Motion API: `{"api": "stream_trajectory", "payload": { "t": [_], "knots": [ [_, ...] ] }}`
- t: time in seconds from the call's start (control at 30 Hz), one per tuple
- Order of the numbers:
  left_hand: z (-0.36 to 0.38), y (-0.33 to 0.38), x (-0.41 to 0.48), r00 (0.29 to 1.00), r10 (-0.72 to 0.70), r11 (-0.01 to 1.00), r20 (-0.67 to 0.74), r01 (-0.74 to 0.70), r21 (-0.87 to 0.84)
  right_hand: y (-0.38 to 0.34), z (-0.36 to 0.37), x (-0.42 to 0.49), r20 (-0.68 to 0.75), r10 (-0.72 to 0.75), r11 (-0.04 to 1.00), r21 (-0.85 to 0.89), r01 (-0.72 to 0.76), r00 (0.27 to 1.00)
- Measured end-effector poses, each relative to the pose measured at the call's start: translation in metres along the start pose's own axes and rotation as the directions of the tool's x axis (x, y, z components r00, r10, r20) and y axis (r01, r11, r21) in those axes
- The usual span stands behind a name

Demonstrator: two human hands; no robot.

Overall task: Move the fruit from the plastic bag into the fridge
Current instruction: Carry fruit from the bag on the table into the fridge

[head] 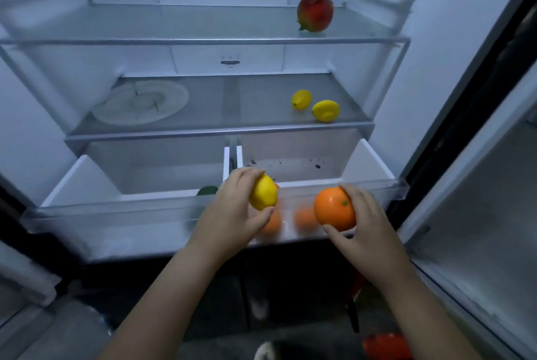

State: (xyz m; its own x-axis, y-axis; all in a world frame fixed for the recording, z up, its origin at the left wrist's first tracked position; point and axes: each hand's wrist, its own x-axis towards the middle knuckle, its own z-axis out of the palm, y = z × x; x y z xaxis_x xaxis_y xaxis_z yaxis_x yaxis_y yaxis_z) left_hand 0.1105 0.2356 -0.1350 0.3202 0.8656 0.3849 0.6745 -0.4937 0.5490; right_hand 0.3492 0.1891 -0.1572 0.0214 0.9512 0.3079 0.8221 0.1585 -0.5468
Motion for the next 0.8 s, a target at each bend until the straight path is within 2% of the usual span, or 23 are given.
{"api": "stream_trajectory", "payload": {
  "t": [0.2,0.43,0.63,0.8],
  "knots": [
    [0.012,-0.033,0.09,0.998,0.044,0.999,-0.034,-0.043,0.013,0.016,0.014,0.075,-0.065,-0.039,0.999,0.005,0.04,0.997],
    [0.022,-0.054,0.168,0.995,0.098,0.993,-0.005,-0.097,0.068,0.037,0.026,0.122,-0.031,0.008,0.999,-0.039,-0.01,0.999],
    [0.031,-0.062,0.213,0.998,0.058,0.993,0.013,-0.059,0.106,0.057,0.031,0.148,0.07,0.002,0.998,-0.069,0.002,0.998],
    [0.046,-0.074,0.231,0.998,-0.014,0.986,0.063,0.003,0.169,0.065,0.039,0.173,0.243,-0.051,0.992,-0.098,0.076,0.969]
  ]
}}
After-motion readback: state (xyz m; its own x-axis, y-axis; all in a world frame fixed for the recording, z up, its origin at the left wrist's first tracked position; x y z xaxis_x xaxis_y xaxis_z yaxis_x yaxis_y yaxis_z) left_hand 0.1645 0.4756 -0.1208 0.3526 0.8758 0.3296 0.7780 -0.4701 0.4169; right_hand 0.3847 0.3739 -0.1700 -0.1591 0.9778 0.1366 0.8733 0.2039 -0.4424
